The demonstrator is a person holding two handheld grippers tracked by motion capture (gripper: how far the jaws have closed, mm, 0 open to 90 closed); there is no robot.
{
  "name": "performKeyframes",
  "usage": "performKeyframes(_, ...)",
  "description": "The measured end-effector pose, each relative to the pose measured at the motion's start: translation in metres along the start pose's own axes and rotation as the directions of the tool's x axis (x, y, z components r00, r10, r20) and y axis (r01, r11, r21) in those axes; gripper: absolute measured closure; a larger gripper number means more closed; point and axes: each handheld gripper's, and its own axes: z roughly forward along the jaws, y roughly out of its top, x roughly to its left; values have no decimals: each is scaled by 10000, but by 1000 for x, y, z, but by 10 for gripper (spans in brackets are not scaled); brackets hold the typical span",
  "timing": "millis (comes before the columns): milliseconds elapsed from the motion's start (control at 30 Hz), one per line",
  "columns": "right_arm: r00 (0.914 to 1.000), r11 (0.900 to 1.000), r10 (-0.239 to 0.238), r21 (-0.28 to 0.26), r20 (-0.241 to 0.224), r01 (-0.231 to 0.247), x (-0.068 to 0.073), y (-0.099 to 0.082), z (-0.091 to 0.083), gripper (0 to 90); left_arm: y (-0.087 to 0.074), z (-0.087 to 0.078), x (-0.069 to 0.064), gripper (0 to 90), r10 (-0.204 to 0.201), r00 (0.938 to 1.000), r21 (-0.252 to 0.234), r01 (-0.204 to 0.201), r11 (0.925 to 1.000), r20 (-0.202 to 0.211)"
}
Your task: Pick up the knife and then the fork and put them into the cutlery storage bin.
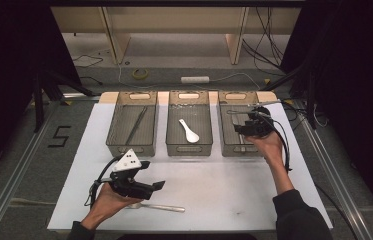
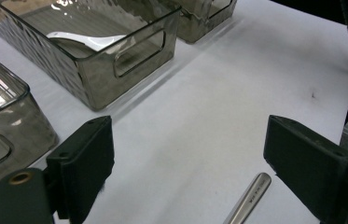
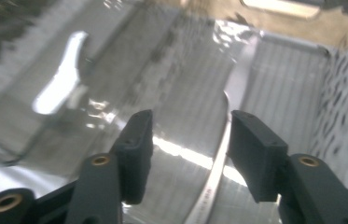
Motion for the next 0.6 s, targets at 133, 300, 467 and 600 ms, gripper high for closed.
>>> performKeyframes(133, 9983, 9980, -422, -498, -412, 402, 12, -4, -16, 419, 0, 1, 1, 158, 5, 10000, 160, -6, 9999, 42)
performKeyframes(300, 9911, 9915, -975, -948, -906, 888, 28, -17, -29, 348, -1, 3, 1, 158, 91, 10000, 510, -90, 9987, -17)
performKeyframes(467, 9819, 9855, -1130, -1432, -1518, 913, 42, -35, -39, 309, -1, 5, 1, 159, 175, 9998, 788, -178, 9967, 42)
performKeyframes(600, 9755, 9779, -1246, -1887, -1814, 898, 51, -49, -47, 291, -1, 6, 1, 160, 211, 9998, 982, -217, 9949, 72)
